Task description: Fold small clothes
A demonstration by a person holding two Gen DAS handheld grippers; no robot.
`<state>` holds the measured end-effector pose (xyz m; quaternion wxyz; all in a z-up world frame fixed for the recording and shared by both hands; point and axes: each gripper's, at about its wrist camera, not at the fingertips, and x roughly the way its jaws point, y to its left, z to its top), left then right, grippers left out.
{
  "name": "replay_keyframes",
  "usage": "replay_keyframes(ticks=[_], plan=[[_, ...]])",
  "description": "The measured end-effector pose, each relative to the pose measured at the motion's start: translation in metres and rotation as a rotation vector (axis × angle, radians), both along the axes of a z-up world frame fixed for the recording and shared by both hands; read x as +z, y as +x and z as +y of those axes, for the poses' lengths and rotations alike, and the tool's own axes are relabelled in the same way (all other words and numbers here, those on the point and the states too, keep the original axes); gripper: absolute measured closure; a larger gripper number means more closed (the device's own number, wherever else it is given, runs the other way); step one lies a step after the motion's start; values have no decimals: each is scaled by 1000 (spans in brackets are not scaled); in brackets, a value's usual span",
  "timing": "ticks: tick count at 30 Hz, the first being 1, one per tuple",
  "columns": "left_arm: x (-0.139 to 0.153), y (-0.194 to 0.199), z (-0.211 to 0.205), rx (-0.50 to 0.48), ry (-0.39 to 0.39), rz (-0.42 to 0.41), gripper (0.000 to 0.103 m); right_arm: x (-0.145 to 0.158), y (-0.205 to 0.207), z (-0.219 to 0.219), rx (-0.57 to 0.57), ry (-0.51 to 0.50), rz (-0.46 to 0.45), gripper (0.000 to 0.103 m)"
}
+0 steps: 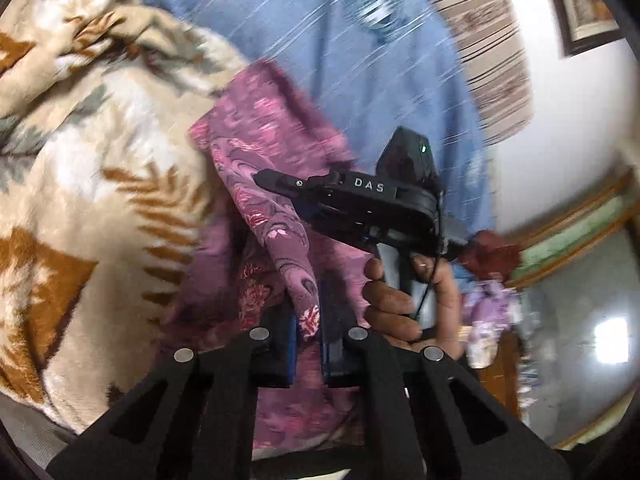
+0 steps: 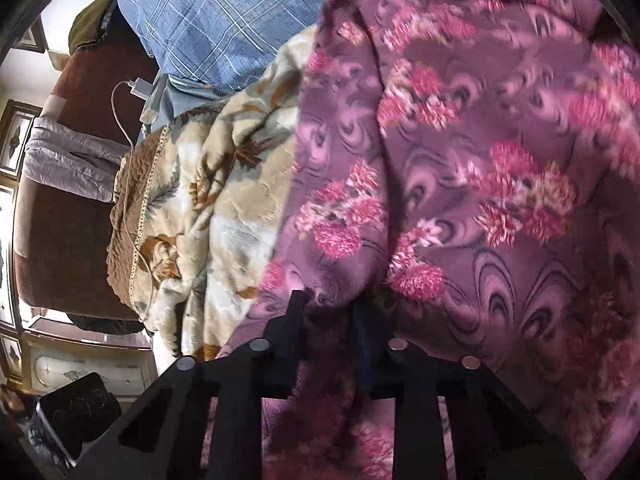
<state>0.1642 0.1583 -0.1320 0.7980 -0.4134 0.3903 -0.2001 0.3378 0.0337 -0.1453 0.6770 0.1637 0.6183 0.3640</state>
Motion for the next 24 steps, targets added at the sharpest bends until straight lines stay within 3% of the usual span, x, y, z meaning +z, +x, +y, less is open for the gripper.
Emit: replay_keyframes(ticks=[1,3,5,6,7,9,10,11,12,14,15,19,22,24], plan=[[6,-2,2,-7,-35,-25,97,13,-1,-3,4,26,-25,90],[15,-2,-4,-36,-105,-48,97,41,-3,-19,-26,78,-69,90],[23,1,-19,-63,-107,-64,97,67,-7,-34,-46,94,-113,90],[31,3,-35,-81,-39,-79,97,75,-9,-40,-56,88,-131,91],[41,5,-57,-99,98,-97,97,81,-10,-46,-63,73,-146,91],[49,9,-86,-149,228,-114,97,86,-15,-61,-81,16,-173,84],[45,13,-102,-192,272,-93,97,82,-15,-66,-85,-12,-174,70],[42,16,-109,-212,303,-76,97,70,-14,-69,-88,-66,-165,42],[35,17,-118,-227,355,-61,97,53,-15,-76,-104,-137,-139,34],[21,17,-126,-238,446,-26,97,37,-15,-90,-138,-170,-93,33],[13,16,-126,-238,477,-7,97,31,-18,-98,-145,-116,-59,33],[-5,12,-119,-245,476,22,97,35,-13,-85,-89,15,-45,33],[-5,7,-118,-213,555,29,97,46,5,-37,9,-17,-83,33],[-9,7,-114,-208,542,40,97,48,10,4,93,-129,-113,35]])
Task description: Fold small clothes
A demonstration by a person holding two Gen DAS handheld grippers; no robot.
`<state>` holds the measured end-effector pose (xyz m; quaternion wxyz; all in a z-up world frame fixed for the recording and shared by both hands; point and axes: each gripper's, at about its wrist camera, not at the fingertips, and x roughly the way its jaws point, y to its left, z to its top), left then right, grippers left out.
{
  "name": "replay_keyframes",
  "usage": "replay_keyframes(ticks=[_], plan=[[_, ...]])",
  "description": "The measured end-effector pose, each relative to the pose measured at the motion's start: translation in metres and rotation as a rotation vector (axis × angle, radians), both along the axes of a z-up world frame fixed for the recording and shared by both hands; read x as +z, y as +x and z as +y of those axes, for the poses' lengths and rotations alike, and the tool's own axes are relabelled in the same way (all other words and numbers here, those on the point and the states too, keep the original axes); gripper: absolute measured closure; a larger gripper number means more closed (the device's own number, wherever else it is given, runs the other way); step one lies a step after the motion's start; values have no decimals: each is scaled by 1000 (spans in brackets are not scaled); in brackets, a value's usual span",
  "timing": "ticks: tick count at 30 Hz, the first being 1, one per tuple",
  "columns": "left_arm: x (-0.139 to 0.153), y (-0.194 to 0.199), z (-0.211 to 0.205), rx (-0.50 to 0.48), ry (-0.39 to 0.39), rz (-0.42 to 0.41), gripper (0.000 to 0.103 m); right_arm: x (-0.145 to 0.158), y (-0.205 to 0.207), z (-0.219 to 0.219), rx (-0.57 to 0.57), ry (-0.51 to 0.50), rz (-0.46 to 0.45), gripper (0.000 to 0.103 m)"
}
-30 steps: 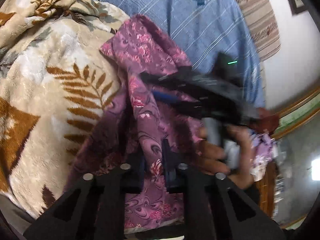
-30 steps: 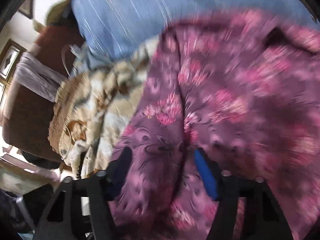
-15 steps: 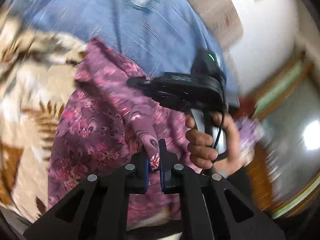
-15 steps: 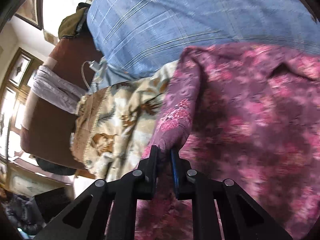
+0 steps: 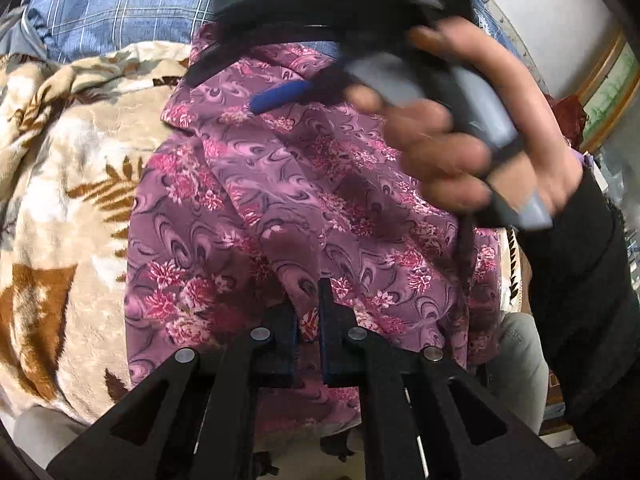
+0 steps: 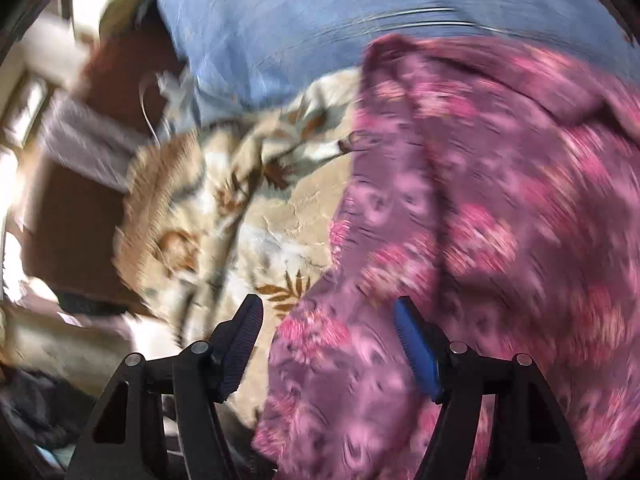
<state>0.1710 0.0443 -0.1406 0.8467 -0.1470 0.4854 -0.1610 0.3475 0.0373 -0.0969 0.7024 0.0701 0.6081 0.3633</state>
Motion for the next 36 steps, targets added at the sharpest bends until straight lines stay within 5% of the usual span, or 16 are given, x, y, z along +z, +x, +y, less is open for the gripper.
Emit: replay_keyframes(ticks=[6,8,13,18,21,27,30,31,32,34,36], plan=[[-1,-7,2,6,9,2,97,-27,-18,63,196,-332,-73,60],[2,-11,6,10,5,0,97,-37,-24,55,198,-378,-62,97],[34,-24,24,52,1,-56,98,-7,-18,17,126,-203,-38,101],[100,-33,1,37,180,-198,97,56,-2,-20,11,121,-35,101],[101,-26,-29,-48,239,-193,97,66,-4,-70,-112,258,-31,101],[22,-13,-70,-227,172,18,93,-32,-7,-131,-286,78,72,100],[-1,-31,-61,-232,59,123,68,-61,-17,-145,-293,73,147,94],[0,-39,-53,-219,24,118,62,-54,-22,-151,-301,89,129,87],[4,-48,-42,-193,-9,105,51,-46,-26,-155,-307,100,109,67],[9,-59,-20,-139,-67,90,46,-19,-46,-170,-338,128,34,37],[8,-63,-5,-94,-110,91,45,6,-77,-185,-351,173,-35,34]])
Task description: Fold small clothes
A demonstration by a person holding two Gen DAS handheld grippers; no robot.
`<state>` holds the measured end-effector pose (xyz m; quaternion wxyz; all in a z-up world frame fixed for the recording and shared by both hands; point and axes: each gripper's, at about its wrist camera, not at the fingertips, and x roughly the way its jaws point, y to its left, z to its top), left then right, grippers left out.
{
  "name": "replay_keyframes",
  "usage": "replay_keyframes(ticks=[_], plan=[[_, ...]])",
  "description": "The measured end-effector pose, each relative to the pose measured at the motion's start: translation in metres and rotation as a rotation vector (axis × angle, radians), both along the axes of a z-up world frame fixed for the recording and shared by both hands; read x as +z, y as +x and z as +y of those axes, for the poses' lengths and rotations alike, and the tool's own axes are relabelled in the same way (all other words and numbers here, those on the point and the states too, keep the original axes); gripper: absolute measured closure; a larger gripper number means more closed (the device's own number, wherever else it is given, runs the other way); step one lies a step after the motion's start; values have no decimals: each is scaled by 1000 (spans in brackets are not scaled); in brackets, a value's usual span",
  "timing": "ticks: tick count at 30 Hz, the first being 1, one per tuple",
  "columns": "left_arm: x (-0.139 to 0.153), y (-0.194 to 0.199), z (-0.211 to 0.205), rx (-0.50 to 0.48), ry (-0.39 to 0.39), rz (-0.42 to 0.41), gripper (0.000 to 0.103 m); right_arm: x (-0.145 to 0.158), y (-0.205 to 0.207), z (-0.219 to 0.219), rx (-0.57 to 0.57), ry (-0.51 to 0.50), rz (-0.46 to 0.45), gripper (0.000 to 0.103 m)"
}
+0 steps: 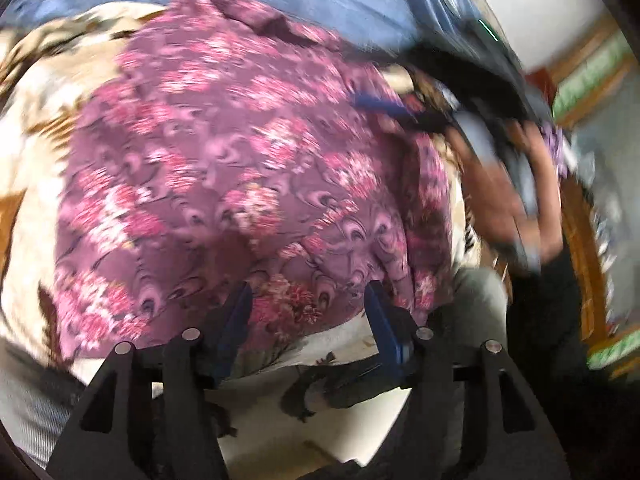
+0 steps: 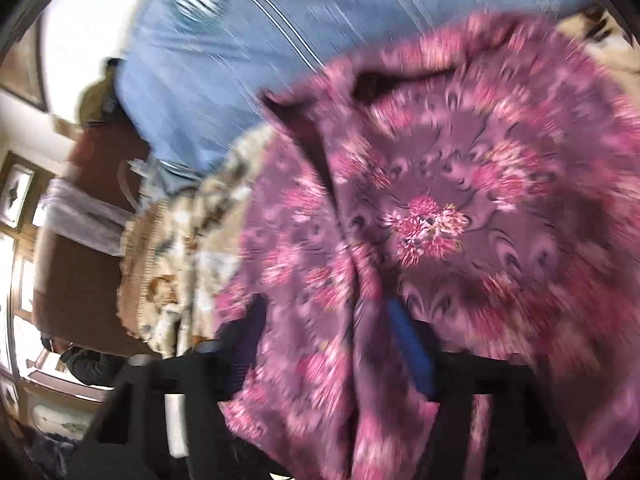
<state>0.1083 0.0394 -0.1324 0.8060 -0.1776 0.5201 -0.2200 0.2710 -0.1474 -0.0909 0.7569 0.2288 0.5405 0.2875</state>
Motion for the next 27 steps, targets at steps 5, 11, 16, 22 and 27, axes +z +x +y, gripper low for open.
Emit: replay_keyframes(ticks=[5,11,16,22,27], plan=[[-13,18,17,109,-8,45,45,-1,-62,-5,40,25,13,44],[-40,51,-2,137,-88,97,47,-41,-83,27,30,-211,45,95],[-39,54,-34,82,-41,136,100,-27,-95,10,-14,-89,28,96],[-42,43,-42,99,46,127,101,-16,-111,-1,-11,-96,10,91],[-39,34,-23,131,-4,149,75,-54,-105,-1,-23,-152,88,82]])
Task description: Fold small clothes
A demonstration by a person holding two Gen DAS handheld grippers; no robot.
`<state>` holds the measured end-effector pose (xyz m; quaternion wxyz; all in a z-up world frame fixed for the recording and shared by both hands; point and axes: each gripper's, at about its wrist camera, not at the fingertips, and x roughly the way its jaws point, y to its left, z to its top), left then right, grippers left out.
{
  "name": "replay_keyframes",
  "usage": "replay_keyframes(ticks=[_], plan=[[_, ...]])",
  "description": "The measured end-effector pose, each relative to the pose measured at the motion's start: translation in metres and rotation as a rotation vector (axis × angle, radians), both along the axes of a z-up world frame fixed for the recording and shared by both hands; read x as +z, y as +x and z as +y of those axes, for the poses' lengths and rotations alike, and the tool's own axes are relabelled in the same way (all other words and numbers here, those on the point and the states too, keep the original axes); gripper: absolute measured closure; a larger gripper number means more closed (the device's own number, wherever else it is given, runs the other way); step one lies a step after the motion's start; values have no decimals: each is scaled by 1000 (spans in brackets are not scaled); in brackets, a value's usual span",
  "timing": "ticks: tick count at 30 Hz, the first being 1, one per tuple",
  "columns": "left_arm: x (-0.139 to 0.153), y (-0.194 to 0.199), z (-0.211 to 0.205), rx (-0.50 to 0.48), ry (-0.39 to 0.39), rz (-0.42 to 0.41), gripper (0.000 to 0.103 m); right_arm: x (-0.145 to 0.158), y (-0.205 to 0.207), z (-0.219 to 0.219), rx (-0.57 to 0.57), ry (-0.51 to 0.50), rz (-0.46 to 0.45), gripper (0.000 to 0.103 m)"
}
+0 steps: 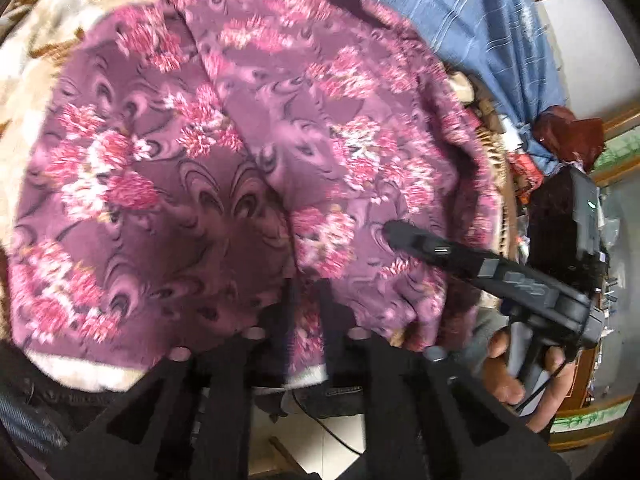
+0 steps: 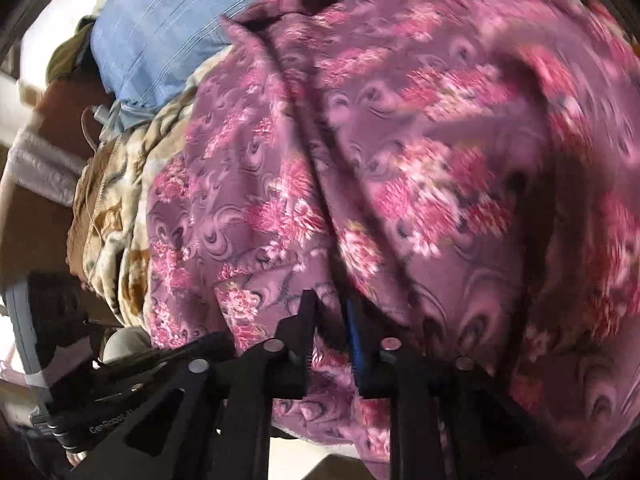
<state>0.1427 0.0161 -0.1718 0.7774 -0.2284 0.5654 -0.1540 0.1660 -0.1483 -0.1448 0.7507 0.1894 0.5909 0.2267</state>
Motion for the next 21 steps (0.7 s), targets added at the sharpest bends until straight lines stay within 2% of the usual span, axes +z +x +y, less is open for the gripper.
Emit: replay_keyframes(ticks=[1,2,3,4,5,9,13,15,16,17,21], plan=[[8,-4,0,-3,5,-31,52,11,-6,-4,6,43,-27,74],[19,-10,-1,-8,16,-74,45,22,-12,-9,9,66,-58,57],[29,-15,-6,-21,23,-113,43,43,-25,-22,-5,98,-117,47],[39,-18,-15,-48,29,-143,43,53,-33,-31,-23,111,-150,32],[45,-19,-22,-68,25,-154,43,70,-46,-51,-61,130,-205,28],[61,-18,-69,-179,-37,-201,41,97,-58,-126,-214,112,-294,28],[59,-11,-126,-313,-17,-186,41,82,-45,-182,-342,95,-268,28],[57,-8,-143,-353,-4,-180,41,65,-35,-210,-383,130,-242,33],[56,-6,-151,-365,7,-176,41,58,-29,-215,-394,139,-233,40],[55,-4,-159,-373,27,-168,41,53,-23,-224,-397,143,-222,51],[45,5,-185,-391,72,-131,41,22,6,-230,-394,168,-165,57]])
